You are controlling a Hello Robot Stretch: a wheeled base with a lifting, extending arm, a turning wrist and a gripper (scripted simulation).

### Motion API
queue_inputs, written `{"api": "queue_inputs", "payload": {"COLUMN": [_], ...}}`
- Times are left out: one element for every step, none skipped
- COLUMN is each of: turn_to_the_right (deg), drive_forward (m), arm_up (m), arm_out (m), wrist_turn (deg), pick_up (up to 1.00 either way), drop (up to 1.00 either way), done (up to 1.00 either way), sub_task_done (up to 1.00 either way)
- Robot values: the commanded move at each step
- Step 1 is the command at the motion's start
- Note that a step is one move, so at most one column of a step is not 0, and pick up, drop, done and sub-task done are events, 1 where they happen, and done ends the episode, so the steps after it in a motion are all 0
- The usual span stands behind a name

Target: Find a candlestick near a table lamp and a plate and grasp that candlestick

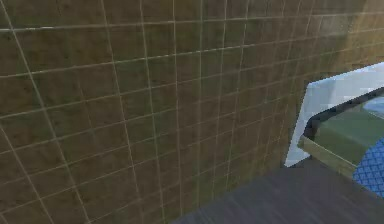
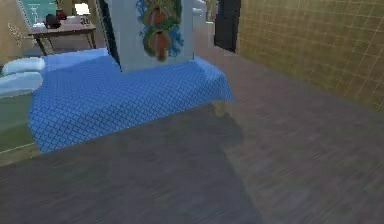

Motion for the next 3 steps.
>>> {"api": "queue_inputs", "payload": {"turn_to_the_right": [45.0, 45.0, 33.0], "drive_forward": [0.0, 0.0, 0.0], "arm_up": [0.0, 0.0, 0.0], "arm_out": [0.0, 0.0, 0.0], "wrist_turn": [0.0, 0.0, 0.0], "pick_up": [0.0, 0.0, 0.0], "drop": [0.0, 0.0, 0.0], "done": [0.0, 0.0, 0.0], "sub_task_done": [0.0, 0.0, 0.0]}}
